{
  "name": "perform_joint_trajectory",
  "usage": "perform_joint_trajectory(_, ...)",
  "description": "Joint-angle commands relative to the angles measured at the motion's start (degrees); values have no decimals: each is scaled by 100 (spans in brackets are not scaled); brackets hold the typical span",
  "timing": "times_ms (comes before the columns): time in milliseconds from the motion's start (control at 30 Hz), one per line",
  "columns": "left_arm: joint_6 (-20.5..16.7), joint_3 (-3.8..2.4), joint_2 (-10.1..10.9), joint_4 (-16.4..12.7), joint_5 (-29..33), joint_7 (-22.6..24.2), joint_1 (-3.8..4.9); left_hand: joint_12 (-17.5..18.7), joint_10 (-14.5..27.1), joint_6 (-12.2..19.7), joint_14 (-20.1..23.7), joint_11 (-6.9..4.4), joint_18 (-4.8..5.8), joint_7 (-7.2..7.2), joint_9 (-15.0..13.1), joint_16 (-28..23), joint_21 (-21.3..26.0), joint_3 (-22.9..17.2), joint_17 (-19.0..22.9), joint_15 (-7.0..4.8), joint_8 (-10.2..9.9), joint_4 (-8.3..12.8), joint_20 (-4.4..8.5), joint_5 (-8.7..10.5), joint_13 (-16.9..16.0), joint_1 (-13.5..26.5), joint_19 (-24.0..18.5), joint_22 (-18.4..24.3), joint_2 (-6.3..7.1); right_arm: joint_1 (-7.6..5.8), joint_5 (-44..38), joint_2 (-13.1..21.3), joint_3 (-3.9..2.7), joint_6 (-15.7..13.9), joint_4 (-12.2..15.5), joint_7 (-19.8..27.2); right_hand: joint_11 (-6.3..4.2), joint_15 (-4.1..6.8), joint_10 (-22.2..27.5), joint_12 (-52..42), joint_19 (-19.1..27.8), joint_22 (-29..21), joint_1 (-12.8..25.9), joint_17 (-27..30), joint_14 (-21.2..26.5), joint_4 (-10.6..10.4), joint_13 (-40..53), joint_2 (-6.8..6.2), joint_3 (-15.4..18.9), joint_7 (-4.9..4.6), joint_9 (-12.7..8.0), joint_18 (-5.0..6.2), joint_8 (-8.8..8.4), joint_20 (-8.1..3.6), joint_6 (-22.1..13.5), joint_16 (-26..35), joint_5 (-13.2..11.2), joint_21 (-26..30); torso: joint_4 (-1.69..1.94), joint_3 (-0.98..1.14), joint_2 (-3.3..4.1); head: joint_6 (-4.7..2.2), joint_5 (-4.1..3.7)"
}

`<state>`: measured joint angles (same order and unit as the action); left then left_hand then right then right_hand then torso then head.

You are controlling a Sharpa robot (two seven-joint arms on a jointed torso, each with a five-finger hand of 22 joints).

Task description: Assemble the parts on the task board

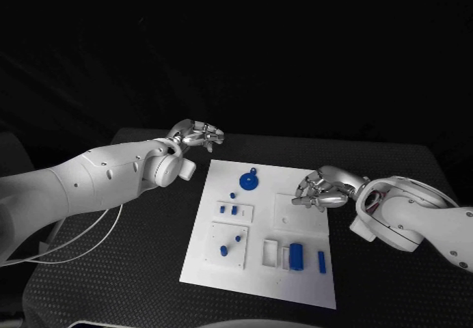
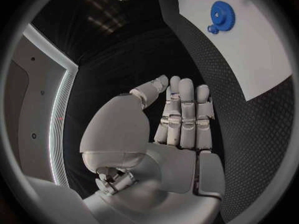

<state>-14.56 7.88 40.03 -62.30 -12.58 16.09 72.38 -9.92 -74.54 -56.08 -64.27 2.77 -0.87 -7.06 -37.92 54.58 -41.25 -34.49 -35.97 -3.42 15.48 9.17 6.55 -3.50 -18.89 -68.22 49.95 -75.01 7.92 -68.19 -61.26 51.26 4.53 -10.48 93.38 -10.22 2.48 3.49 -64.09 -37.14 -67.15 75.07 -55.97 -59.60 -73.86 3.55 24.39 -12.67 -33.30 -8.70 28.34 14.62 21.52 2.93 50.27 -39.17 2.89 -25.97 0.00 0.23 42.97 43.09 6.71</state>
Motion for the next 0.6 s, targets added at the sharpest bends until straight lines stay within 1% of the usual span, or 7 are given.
perform_joint_trajectory(33, 72, 3, -15, -87, -1, 53, -46, -21, 32, 13, 32, 2, 1, -14, -8, -29, 17, 0, -8, 22, -26, -36, 225, 19, -7, 1, -45, -109, 31, -3, 1252, 135, 65, 575, 79, -586, -55, 4, 914, -1705, -31, 170, 36, -626, 158, -46, 1300, -42, 213, 58, 117, 38, -26, -157, -37, -895, 14, -766, -37, 27, -38, 69, -317)
perform_joint_trajectory(100, 75, 3, 28, -179, 0, 63, -66, -21, 32, 13, 32, 2, 2, -14, -8, -29, 16, 1, -8, 22, -26, -37, 224, 19, -7, 4, -46, -110, 32, -3, 1182, 221, 101, 921, 133, -789, -82, 74, 977, -2551, -148, 161, 33, -912, 30, -83, 1881, 86, 254, 80, 162, 38, -40, -274, -38, -1404, -32, -1246, -33, 29, -55, 98, -448)
perform_joint_trajectory(167, 75, 3, 69, -244, 0, 65, -74, -20, 33, 13, 32, 3, 2, -15, -8, -29, 16, 3, -9, 23, -26, -41, 224, 20, -7, 8, -46, -110, 29, -3, 1158, 280, 104, 1249, 174, -1051, -114, 136, 1019, -3123, -223, 162, 81, -1132, -49, -121, 2269, 19, 314, 119, 198, 38, -63, -407, -43, -1811, 3, -1684, -39, 33, -64, 118, -519)
perform_joint_trajectory(300, 82, 5, 126, -345, 1, 67, -88, -19, 39, 16, 32, 6, 3, -16, -9, -29, 13, 17, -10, 25, -28, -49, 222, 21, -6, 28, -47, -111, 36, -3, 1065, 376, 150, 1688, 221, -1448, -157, 182, 960, -3567, -220, 150, 133, -1268, -127, -164, 2543, 108, 375, 133, 267, 38, -87, -550, -8, -2177, 6, -2162, -61, 58, -83, 168, -642)
perform_joint_trajectory(400, 81, 6, 202, -455, 8, 83, -94, -20, 43, 19, 33, 7, 4, -18, -10, -30, 11, 32, -12, 27, -31, -67, 220, 21, -6, 58, -48, -111, 41, -3, 1019, 414, 185, 1704, 279, -1617, -175, 200, 864, -3719, -246, 141, 173, -1294, -180, -159, 2631, 182, 414, 156, 314, 38, -86, -604, 73, -2335, 27, -2391, -80, 70, -96, 216, -691)
perform_joint_trajectory(500, 70, 8, 277, -563, 35, 103, -103, -21, 52, 27, 37, 10, 3, -21, -11, -34, 9, 69, -15, 29, -40, -134, 219, 22, -5, 155, -52, -111, 50, -3, 922, 434, 302, 1599, 340, -1653, -213, 238, 795, -3830, -263, 132, 240, -1303, -222, -134, 2711, 213, 442, 197, 361, 38, -77, -633, 160, -2441, 251, -2542, -94, 81, -107, 245, -745)
perform_joint_trajectory(600, 71, 17, 311, -641, 71, 121, -107, -22, 64, 38, 38, 12, -3, -25, -12, -37, 8, 120, -20, 30, -52, -243, 219, 26, -3, 311, -58, -109, 72, -3, 949, 421, 425, 1304, 418, -1692, -258, 276, 753, -3886, -271, 127, 304, -1300, -242, -114, 2762, 261, 438, 239, 415, 38, -33, -646, 302, -2501, 352, -2641, -116, 76, -124, 285, -783)
